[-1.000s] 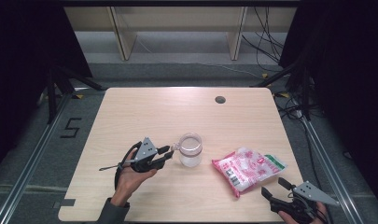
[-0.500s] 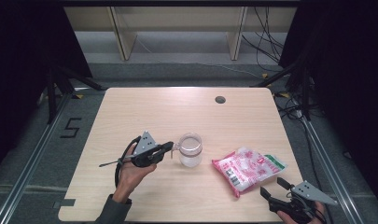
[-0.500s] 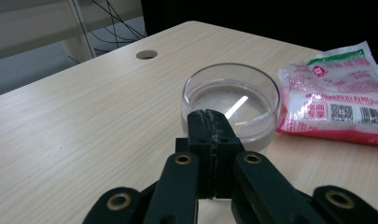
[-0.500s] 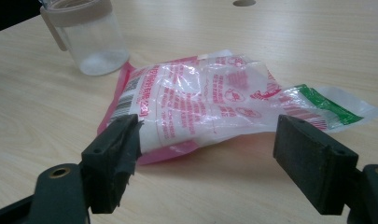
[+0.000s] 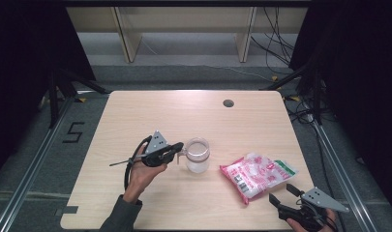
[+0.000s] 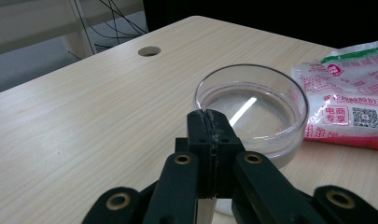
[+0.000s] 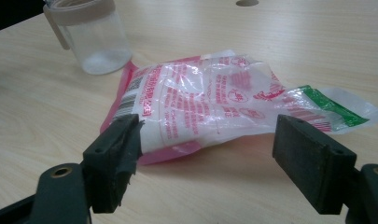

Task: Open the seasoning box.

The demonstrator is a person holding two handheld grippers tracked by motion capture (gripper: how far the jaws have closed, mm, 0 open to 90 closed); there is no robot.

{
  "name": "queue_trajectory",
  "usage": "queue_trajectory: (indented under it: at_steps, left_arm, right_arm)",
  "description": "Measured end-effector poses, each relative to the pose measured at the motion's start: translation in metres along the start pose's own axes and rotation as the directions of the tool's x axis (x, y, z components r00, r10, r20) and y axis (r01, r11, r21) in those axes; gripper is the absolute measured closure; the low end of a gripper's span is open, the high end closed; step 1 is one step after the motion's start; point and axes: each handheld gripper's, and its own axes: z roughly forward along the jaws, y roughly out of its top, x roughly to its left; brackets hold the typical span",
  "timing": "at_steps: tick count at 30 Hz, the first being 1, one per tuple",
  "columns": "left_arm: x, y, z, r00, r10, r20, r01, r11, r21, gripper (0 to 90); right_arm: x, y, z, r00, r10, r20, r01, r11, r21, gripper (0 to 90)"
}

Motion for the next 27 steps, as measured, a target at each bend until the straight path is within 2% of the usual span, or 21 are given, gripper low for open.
queue_trajectory:
  at_steps: [1,2,3,5,7,8,10,11,12,14,15,19,21,22,24,27]
  left_arm:
    - [-0.0004,-0.0005,-0.0002,0.9999,-0.010,-0.005,0.010,0.9999,-0.002,88.7]
    - [-0.0002,-0.0002,-0.0007,1.0000,0.004,-0.006,-0.004,1.0000,0.000,88.7]
    - [-0.0005,-0.0004,-0.0008,1.0000,0.000,-0.007,0.000,1.0000,-0.001,88.7]
    - [0.0002,-0.0012,-0.0008,1.0000,-0.006,0.001,0.006,1.0000,-0.008,88.6]
    - [0.0001,-0.0020,-0.0008,0.9998,-0.020,0.002,0.020,0.9997,-0.013,88.5]
    - [0.0000,-0.0019,-0.0014,0.9999,-0.015,-0.005,0.015,0.9998,-0.009,88.2]
    - [-0.0002,-0.0020,-0.0014,0.9999,-0.012,-0.006,0.012,0.9999,-0.010,88.2]
    - [-0.0002,-0.0020,-0.0014,0.9999,-0.011,-0.006,0.011,0.9999,-0.011,88.2]
    - [-0.0003,-0.0020,-0.0016,0.9999,-0.010,-0.007,0.010,0.9999,-0.010,88.2]
    - [-0.0003,-0.0021,-0.0020,1.0000,-0.007,-0.005,0.007,0.9999,-0.009,88.2]
    - [0.0000,-0.0023,-0.0019,0.9999,-0.011,-0.003,0.011,0.9999,-0.012,88.2]
    - [0.0007,-0.0029,-0.0023,0.9999,-0.014,0.000,0.014,0.9998,-0.012,88.2]
    - [0.0007,-0.0031,-0.0022,0.9999,-0.016,0.001,0.016,0.9998,-0.013,88.1]
    - [0.0008,-0.0031,-0.0023,0.9999,-0.016,0.001,0.016,0.9998,-0.013,88.1]
    - [0.0007,-0.0034,-0.0024,0.9998,-0.018,0.001,0.018,0.9997,-0.014,88.1]
    - [0.0012,-0.0038,-0.0024,0.9998,-0.018,0.005,0.018,0.9997,-0.017,88.1]
  right_arm:
    - [-0.0004,0.0001,0.0005,0.9999,-0.011,-0.002,0.011,1.000,0.000,24.6]
    - [-0.0022,0.0004,0.0011,0.9990,-0.044,-0.006,0.044,0.999,-0.011,24.6]
    - [-0.0024,0.0006,0.0014,0.9983,-0.059,-0.001,0.059,0.998,-0.029,24.9]
    - [-0.0012,0.0007,0.0017,0.9989,-0.044,-0.015,0.044,0.999,-0.008,25.0]
    - [-0.0006,0.0007,0.0030,0.9988,-0.044,-0.022,0.044,0.999,-0.013,25.6]
    - [-0.0003,0.0008,0.0029,0.9983,-0.056,-0.014,0.056,0.998,-0.014,26.7]
    - [0.0009,0.0015,0.0038,0.9984,-0.045,-0.034,0.045,0.999,-0.019,27.0]
    - [0.0026,0.0015,0.0034,0.9991,-0.037,-0.020,0.037,0.999,-0.011,27.0]
    - [0.0016,0.0021,0.0045,0.9979,-0.062,-0.019,0.062,0.998,-0.019,27.1]
    - [0.0033,0.0023,0.0049,0.9981,-0.051,-0.035,0.051,0.999,-0.016,27.7]
    - [0.0019,0.0028,0.0056,0.9957,-0.089,-0.025,0.088,0.996,-0.030,27.7]
    - [0.0016,0.0031,0.0068,0.9942,-0.106,-0.018,0.105,0.994,-0.037,28.0]
    - [0.0061,0.0027,0.0061,0.9984,-0.048,-0.030,0.048,0.999,-0.012,28.1]
    - [0.0041,0.0030,0.0077,0.9964,-0.080,-0.027,0.080,0.996,-0.026,28.2]
    - [0.0036,0.0037,0.0073,0.9942,-0.105,-0.025,0.104,0.994,-0.034,28.6]
    - [0.0033,0.0042,0.0081,0.9930,-0.114,-0.031,0.113,0.993,-0.025,28.9]
